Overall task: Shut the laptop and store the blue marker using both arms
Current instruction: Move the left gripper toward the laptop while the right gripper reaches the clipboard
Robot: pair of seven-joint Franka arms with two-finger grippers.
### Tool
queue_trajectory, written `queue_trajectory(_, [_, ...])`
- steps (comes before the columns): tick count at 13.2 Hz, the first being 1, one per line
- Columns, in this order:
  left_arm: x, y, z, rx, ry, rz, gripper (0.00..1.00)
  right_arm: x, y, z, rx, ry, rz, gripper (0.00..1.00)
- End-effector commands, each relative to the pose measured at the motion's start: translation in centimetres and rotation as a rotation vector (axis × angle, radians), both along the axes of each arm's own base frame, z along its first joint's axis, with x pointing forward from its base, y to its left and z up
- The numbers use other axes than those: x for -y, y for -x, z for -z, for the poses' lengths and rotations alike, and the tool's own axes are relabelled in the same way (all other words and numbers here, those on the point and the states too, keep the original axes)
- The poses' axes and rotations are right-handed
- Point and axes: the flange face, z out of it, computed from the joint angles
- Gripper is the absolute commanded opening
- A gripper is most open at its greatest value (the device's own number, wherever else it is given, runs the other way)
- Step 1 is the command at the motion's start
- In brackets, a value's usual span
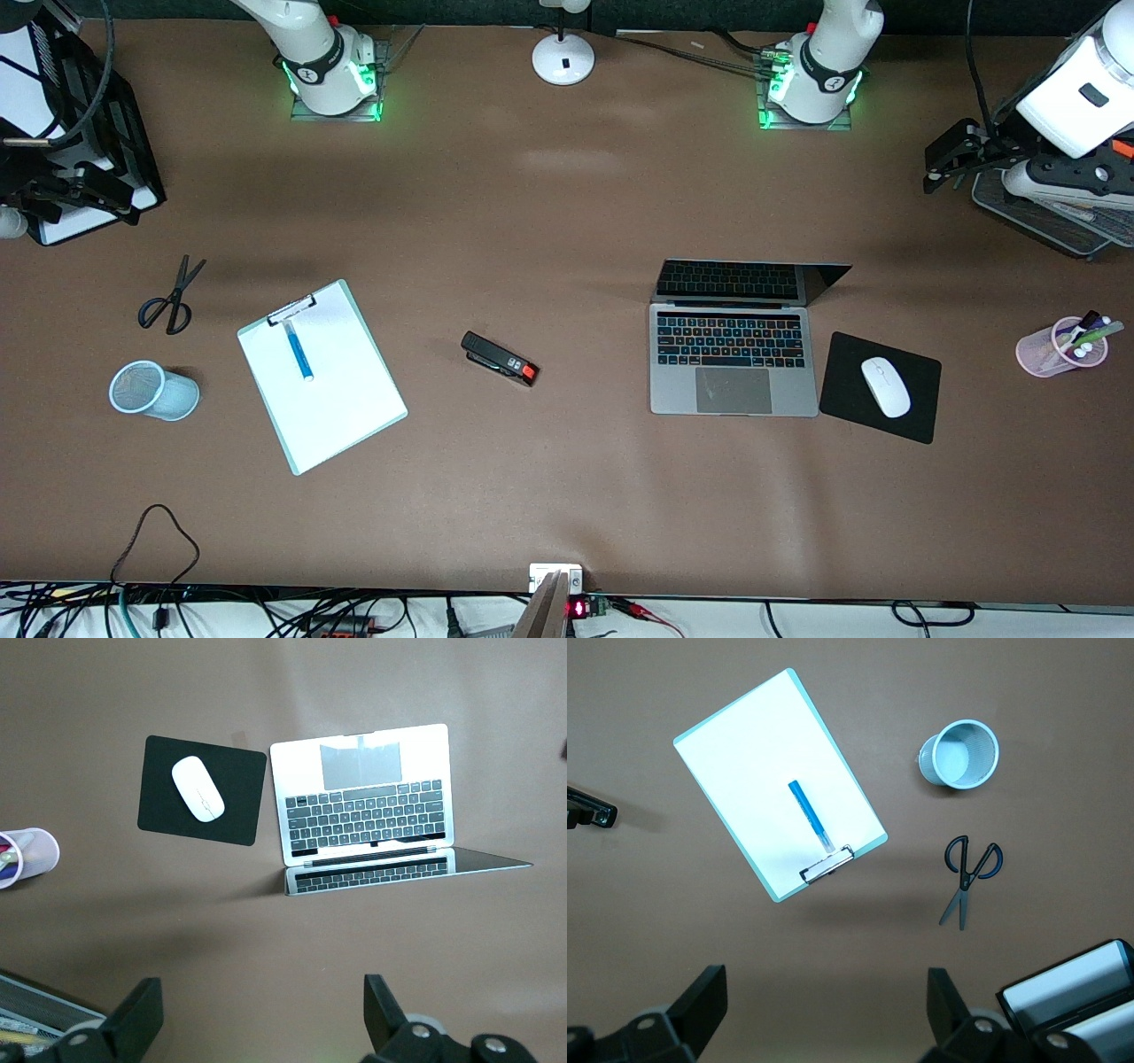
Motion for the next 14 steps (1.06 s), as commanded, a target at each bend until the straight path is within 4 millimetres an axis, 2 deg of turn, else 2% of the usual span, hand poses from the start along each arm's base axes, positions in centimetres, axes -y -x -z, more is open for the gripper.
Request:
queue_trajectory(1, [-0.2, -0.2, -0.5, -0.018, 0.012, -0.004, 1.0, -0.3, 0.8, -0.6, 0.006, 0.013, 0.003, 1.0])
queue_trajectory(4, [-0.1, -0.3, -0.6, -0.013, 0.013, 0.0, 1.0, -0.9, 0.9, -0.5, -0.01, 0.012, -0.005, 1.0])
queue_trajectory(9, [0.0, -0.9, 0.7, -0.044, 0.013, -0.002, 1.0, -1.3, 0.4, 0.0, -0.011, 0.014, -0.015, 1.0])
queue_trajectory(11, [0.2, -0.5, 2.0, -0.11, 0.006, -0.016, 1.0, -2.1, -0.3, 0.6, -0.02, 0.017, -0.03, 1.0])
queue_trajectory(14, [2.2, 0.2, 4.0, -0.171, -0.005, -0.104, 1.0, -2.0, -1.2, 2.1, -0.041, 0.021, -0.027, 1.0])
